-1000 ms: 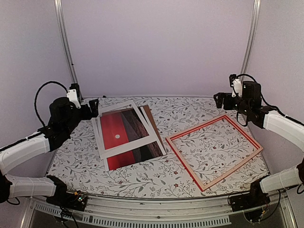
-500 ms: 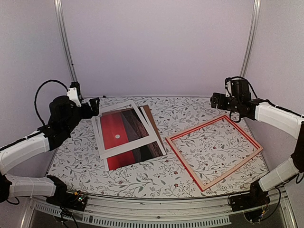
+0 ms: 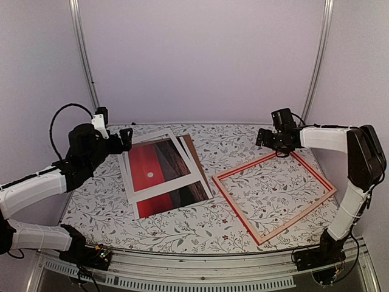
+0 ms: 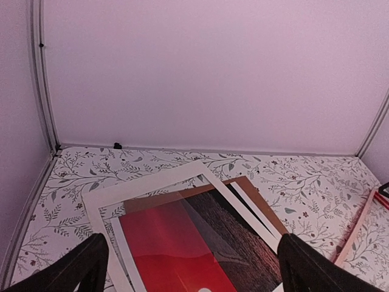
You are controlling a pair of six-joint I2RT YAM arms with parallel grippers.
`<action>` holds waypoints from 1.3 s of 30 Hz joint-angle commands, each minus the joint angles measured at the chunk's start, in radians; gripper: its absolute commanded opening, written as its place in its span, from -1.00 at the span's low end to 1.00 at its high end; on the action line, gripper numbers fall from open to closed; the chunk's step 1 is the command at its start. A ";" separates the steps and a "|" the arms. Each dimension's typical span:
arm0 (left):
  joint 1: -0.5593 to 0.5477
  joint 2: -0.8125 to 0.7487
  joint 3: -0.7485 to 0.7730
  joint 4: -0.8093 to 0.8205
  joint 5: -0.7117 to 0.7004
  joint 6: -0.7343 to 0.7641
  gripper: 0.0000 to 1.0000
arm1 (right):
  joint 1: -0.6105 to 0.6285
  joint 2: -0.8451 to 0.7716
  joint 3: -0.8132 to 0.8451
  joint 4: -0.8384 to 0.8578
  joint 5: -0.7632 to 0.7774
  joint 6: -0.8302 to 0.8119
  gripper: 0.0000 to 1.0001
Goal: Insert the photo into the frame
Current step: Adjust the frame body at the center of the board.
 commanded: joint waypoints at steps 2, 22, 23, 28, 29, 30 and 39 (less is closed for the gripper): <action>-0.023 0.008 0.008 0.021 0.004 -0.012 0.99 | 0.010 0.131 0.067 -0.026 0.013 0.041 0.98; -0.043 0.012 -0.008 0.019 -0.021 0.001 0.99 | 0.023 0.414 0.228 -0.078 0.041 0.055 0.85; -0.043 0.012 -0.006 0.019 -0.021 0.001 0.99 | 0.026 0.422 0.239 -0.084 0.039 0.054 0.83; -0.046 0.004 -0.004 0.013 -0.028 0.005 0.99 | 0.051 0.464 0.292 -0.101 0.041 0.020 0.68; -0.048 0.003 -0.005 0.012 -0.028 0.004 0.99 | 0.057 0.477 0.308 -0.108 0.038 0.010 0.64; -0.050 0.002 -0.006 0.011 -0.027 0.005 0.99 | 0.062 0.485 0.327 -0.116 0.034 0.001 0.59; -0.058 -0.020 -0.008 -0.007 -0.049 0.010 0.99 | 0.109 0.576 0.478 -0.153 -0.090 -0.204 0.14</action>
